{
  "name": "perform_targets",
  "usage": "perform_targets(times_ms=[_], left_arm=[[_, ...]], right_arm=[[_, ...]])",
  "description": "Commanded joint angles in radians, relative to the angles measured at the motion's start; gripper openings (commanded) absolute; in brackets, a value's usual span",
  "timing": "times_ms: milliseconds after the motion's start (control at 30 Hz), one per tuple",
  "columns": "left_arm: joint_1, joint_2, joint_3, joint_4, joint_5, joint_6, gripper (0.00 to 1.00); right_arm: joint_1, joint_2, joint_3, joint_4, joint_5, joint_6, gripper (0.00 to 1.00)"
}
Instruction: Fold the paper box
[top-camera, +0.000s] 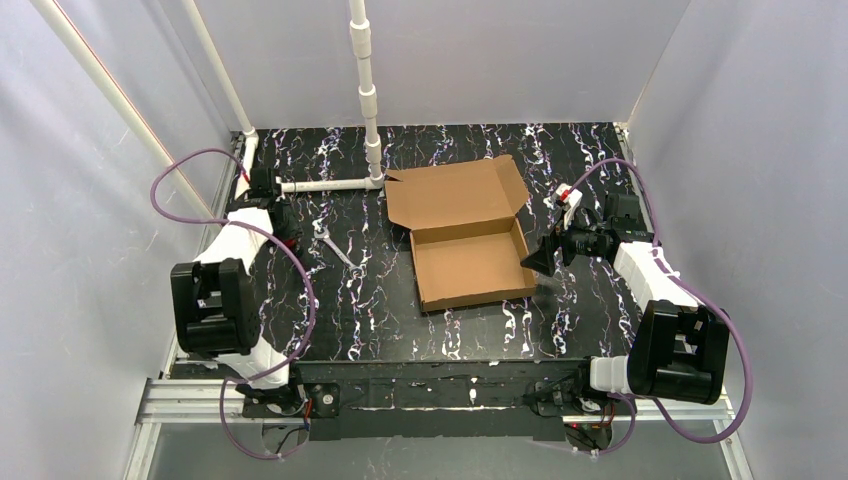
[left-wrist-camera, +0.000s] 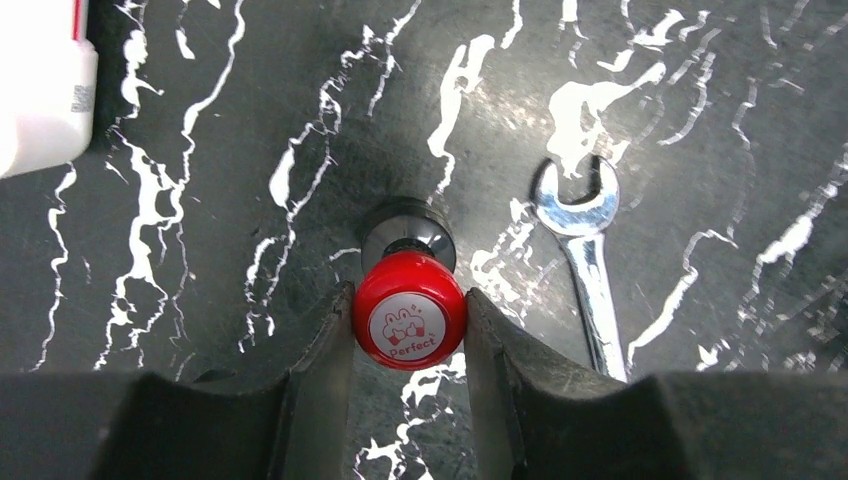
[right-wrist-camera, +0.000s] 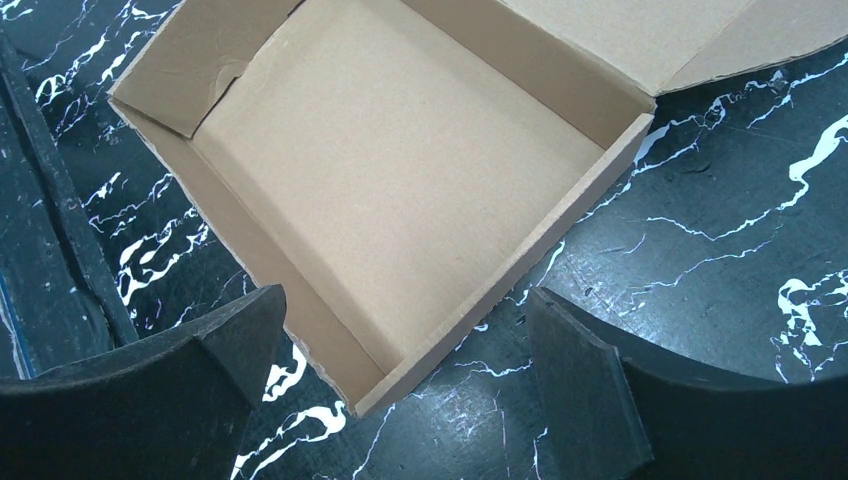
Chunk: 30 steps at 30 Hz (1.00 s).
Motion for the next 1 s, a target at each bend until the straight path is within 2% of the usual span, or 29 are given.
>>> perform_targets(times_ms=[0,133,300,433,500,600,700,833,967], left_arm=[[0.006,-0.142,-0.027,-0.034,0.065,-0.033,0.01],[-0.001,-0.315,-0.113,-0.060,0.175,-0.078,0.00],[-0.015,-0.555,-0.268,-0.053,0.444,-0.158,0.00],[-0.056,-0.735,-0.421,0.100,0.711,-0.292,0.00],[-0.117,-0.807,-0.486,0.207,0.765,-0.404,0.00],[-0.246,-0.878,-0.559,0.403,0.725,-0.532,0.00],[-0.390,-0.871,-0.555,0.463,0.606,-0.593,0.00],[-0.564,-0.767,-0.545,0.615,0.469,-0.661,0.00],[-0.697,-0.574,-0.465,0.676,0.337,-0.672,0.00]], right_arm=[[-0.006,-0.011,0.041,-0.009,-0.020,-0.019,0.98],[-0.006,-0.011,0.043,-0.014,-0.021,-0.024,0.98],[-0.013,-0.014,0.043,-0.022,-0.023,-0.033,0.98],[-0.023,-0.021,0.043,-0.025,-0.021,-0.037,0.98],[-0.033,-0.026,0.043,-0.027,-0.027,-0.040,0.98],[-0.050,-0.031,0.039,-0.027,-0.036,-0.041,0.98],[-0.060,-0.029,0.037,-0.027,-0.039,-0.041,0.99],[-0.066,-0.026,0.037,-0.027,-0.041,-0.041,0.98],[-0.073,-0.025,0.037,-0.027,-0.043,-0.041,0.98]])
